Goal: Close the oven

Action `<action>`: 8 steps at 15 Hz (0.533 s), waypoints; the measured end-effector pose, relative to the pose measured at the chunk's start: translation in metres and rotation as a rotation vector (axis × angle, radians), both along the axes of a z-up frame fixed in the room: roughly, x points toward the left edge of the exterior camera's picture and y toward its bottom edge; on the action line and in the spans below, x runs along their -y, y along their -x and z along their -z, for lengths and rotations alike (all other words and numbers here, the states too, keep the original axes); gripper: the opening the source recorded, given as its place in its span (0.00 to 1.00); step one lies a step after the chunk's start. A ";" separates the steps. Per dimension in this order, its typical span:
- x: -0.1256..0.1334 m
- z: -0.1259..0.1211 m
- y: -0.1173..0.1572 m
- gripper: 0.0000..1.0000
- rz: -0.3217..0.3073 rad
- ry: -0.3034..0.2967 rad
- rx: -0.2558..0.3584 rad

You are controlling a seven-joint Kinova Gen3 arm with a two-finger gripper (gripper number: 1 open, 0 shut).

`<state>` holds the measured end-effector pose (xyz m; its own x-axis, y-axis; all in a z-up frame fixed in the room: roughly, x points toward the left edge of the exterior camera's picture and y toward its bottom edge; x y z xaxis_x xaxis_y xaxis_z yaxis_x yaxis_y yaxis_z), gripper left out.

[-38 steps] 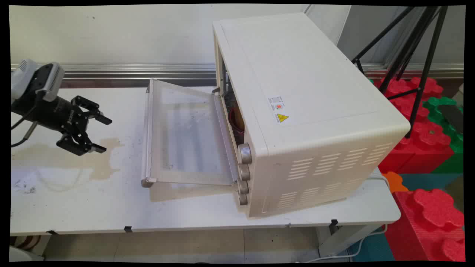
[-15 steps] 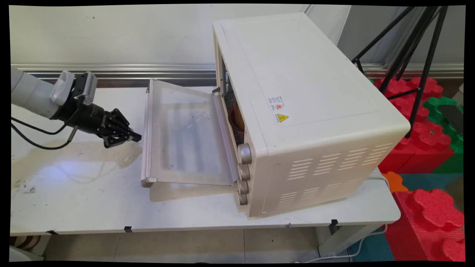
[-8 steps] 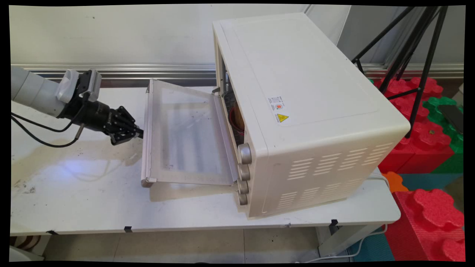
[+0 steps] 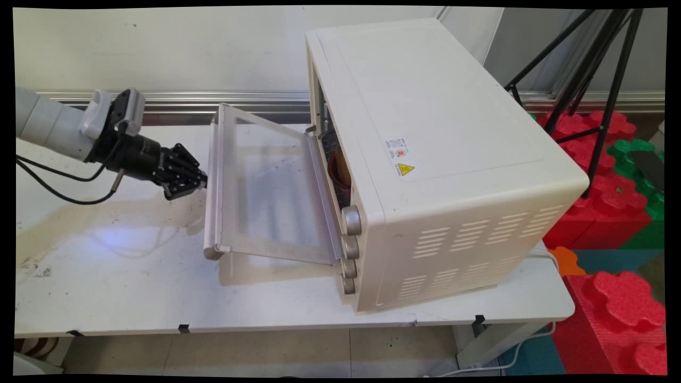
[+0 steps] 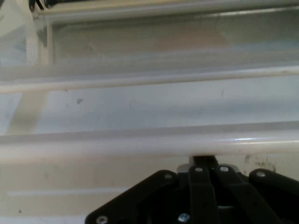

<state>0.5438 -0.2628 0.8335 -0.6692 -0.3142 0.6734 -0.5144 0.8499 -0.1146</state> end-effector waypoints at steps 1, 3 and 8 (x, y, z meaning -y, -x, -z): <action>0.000 -0.004 0.001 0.00 0.001 0.007 -0.007; 0.000 -0.012 0.003 0.00 0.004 0.021 -0.022; 0.002 -0.040 0.019 0.00 0.007 0.064 -0.078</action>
<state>0.5250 -0.2651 0.8739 -0.6159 -0.2646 0.7420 -0.5181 0.8456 -0.1285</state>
